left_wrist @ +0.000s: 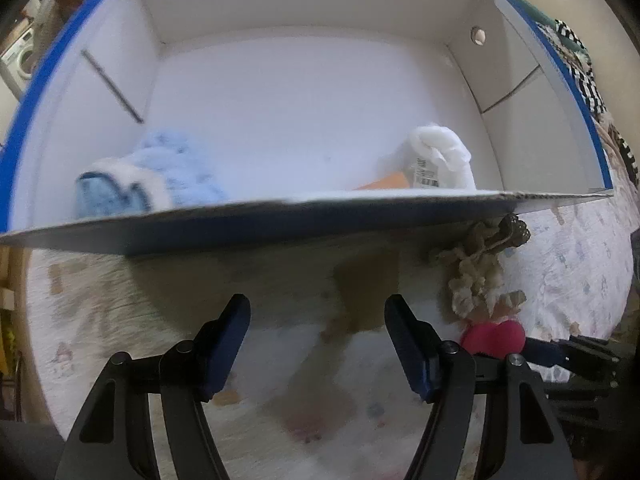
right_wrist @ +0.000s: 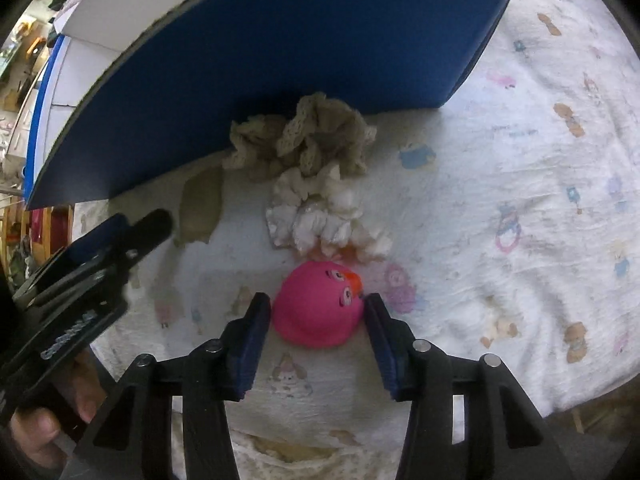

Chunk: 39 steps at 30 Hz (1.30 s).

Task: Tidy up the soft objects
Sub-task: 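Move both tools out of the box toward the pink duck on the bed, then grasp the pink rubber duck with the right tool while the left tool grasps the beige flat pad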

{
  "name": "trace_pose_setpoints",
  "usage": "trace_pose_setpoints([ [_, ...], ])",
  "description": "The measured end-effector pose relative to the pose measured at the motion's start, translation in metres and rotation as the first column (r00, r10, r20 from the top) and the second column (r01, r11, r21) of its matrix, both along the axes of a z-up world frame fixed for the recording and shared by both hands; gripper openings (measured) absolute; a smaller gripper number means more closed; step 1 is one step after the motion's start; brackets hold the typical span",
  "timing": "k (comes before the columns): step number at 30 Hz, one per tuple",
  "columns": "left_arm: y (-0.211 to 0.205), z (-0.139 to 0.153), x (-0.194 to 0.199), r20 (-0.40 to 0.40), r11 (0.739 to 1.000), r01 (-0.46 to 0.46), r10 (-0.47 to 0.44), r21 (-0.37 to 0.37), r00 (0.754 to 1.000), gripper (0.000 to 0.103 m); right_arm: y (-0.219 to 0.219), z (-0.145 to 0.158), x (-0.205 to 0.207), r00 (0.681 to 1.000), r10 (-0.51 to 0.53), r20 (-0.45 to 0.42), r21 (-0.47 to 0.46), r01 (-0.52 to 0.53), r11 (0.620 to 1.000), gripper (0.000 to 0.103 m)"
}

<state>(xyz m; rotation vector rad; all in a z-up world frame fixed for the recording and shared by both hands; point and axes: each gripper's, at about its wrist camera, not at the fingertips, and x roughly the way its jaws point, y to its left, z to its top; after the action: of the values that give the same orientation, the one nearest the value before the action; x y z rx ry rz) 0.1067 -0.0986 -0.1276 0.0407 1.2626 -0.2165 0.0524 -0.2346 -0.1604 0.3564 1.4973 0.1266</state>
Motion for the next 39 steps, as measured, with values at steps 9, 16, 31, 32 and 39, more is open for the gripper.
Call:
trace_pose_setpoints([
  [9, -0.014, -0.027, 0.019, -0.082, 1.0, 0.016, -0.018, -0.023, 0.996, 0.067, -0.016, 0.004, 0.0, 1.0, 0.012, 0.003, 0.008, -0.012, 1.0, 0.051],
  [16, -0.02, -0.026, 0.025, -0.083, 0.999, 0.035, -0.038, -0.042, 0.996, 0.04, -0.008, 0.001, 0.004, 1.0, 0.02, 0.002, -0.005, -0.02, 1.0, 0.051],
  [31, -0.02, -0.022, 0.029, -0.078, 0.997, 0.035, -0.04, -0.062, 0.996, 0.007, 0.002, 0.001, 0.009, 1.0, 0.028, 0.012, -0.029, -0.028, 0.999, 0.051],
  [32, -0.017, -0.018, 0.028, -0.07, 0.998, 0.033, -0.038, -0.06, 0.997, 0.007, 0.003, 0.002, 0.008, 0.999, 0.03, 0.014, -0.032, -0.03, 0.999, 0.051],
  [39, 0.008, -0.003, 0.023, -0.04, 0.998, 0.002, -0.004, -0.064, 0.999, 0.007, 0.013, 0.008, 0.004, 0.999, 0.039, 0.036, -0.012, -0.039, 0.999, 0.051],
])
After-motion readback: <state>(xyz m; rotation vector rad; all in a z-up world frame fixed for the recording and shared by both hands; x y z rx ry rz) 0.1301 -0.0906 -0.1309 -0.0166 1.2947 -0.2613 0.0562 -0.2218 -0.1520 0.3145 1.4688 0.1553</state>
